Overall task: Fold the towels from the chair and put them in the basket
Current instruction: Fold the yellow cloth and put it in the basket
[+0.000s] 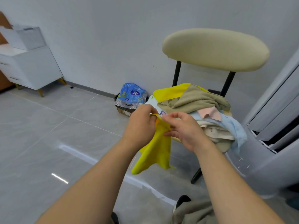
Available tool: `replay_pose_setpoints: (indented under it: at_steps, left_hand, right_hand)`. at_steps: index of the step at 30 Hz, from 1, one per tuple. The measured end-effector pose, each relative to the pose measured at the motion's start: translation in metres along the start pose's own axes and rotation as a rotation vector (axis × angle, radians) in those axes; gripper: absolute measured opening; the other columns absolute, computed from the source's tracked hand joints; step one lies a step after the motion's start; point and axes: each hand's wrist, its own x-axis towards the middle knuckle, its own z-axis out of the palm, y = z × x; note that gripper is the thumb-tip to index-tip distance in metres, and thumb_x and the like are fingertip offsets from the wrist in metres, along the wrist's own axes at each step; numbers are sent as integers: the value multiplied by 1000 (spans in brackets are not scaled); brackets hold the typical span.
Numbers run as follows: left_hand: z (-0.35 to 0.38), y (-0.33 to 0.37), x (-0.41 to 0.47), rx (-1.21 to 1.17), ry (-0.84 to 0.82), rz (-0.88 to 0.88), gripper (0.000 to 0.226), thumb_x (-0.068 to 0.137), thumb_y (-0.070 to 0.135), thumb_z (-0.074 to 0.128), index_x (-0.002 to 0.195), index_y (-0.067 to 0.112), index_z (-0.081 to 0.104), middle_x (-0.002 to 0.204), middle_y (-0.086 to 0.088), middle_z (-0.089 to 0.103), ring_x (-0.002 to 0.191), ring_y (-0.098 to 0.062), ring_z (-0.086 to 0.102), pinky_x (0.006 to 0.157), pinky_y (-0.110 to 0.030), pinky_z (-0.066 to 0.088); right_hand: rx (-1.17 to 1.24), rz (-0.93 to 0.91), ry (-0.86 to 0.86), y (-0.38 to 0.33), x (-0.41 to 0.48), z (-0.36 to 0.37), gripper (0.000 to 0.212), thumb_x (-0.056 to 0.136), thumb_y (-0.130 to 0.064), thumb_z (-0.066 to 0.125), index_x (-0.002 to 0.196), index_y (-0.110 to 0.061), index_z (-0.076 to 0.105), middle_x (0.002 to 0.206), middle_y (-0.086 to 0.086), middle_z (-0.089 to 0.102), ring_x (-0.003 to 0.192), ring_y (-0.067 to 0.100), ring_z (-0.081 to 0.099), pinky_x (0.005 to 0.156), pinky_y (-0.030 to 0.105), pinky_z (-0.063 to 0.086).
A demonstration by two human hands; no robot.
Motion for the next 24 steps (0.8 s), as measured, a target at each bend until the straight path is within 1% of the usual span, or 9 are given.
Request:
replay_pose_setpoints:
  at_steps: [3,6,8,11,14,16,19,21,24]
  left_hand:
    - [-7,1,2,-123,64,-128,12,95,9,54,96,18,61,96,3,70,61,-12,68,70,-28,52]
    - [-12,2,1,-158,86,-184,12,95,8,52,92,17,60,71,2,70,56,-1,64,55,-14,44]
    - [-12,-1,1,-176,112,-200,12,93,9,53,90,18,60,66,3,70,64,-1,64,59,-15,46]
    - [-12,-6,4,-175,143,-216,10,89,12,59,96,20,60,81,5,72,76,-10,65,70,-25,48]
    - [-12,-9,6,-163,157,-261,23,82,16,67,101,20,54,100,5,63,82,-12,59,61,-13,37]
    - [-12,-15,7,-150,150,-364,30,79,27,73,96,20,49,102,0,59,87,-16,57,62,-14,38]
    - [-13,-18,8,-95,2,-506,40,82,55,65,76,16,55,76,-6,70,74,-23,71,69,-37,57]
    - [-15,-13,8,-157,-180,-597,56,91,60,55,73,8,67,65,-7,72,66,-22,74,65,-34,60]
    - [-15,-6,4,-337,-344,-748,68,93,65,47,77,3,71,73,-9,73,61,-22,71,54,-25,52]
  right_hand:
    - [-266,-45,-107,10,1,-1,30,81,-1,77,107,-12,67,90,18,75,76,22,67,70,39,53]
    - [-603,-86,-85,17,2,2,19,82,-30,70,95,-17,74,84,10,75,73,19,67,74,48,57]
    - [-683,-72,-73,20,4,2,33,84,-43,61,89,-11,71,83,16,72,70,25,68,74,57,58]
    - [-648,-55,-67,23,5,2,39,96,-42,56,90,-5,66,83,22,70,72,37,72,67,57,59]
    - [-635,-138,-14,22,6,4,38,99,-40,56,86,-6,67,74,21,68,64,36,70,60,53,59]
    - [-697,-227,44,21,7,6,41,98,-44,56,81,-8,64,67,18,65,59,34,66,58,51,57]
    - [-764,-291,97,20,8,8,45,97,-47,56,78,-7,60,60,14,57,57,32,57,57,46,52]
    - [-806,-312,95,19,6,10,45,98,-46,57,78,-6,61,54,7,48,51,22,46,53,38,44]
    - [-858,-310,37,19,2,14,41,97,-42,59,76,-8,63,51,-2,39,48,10,35,48,29,29]
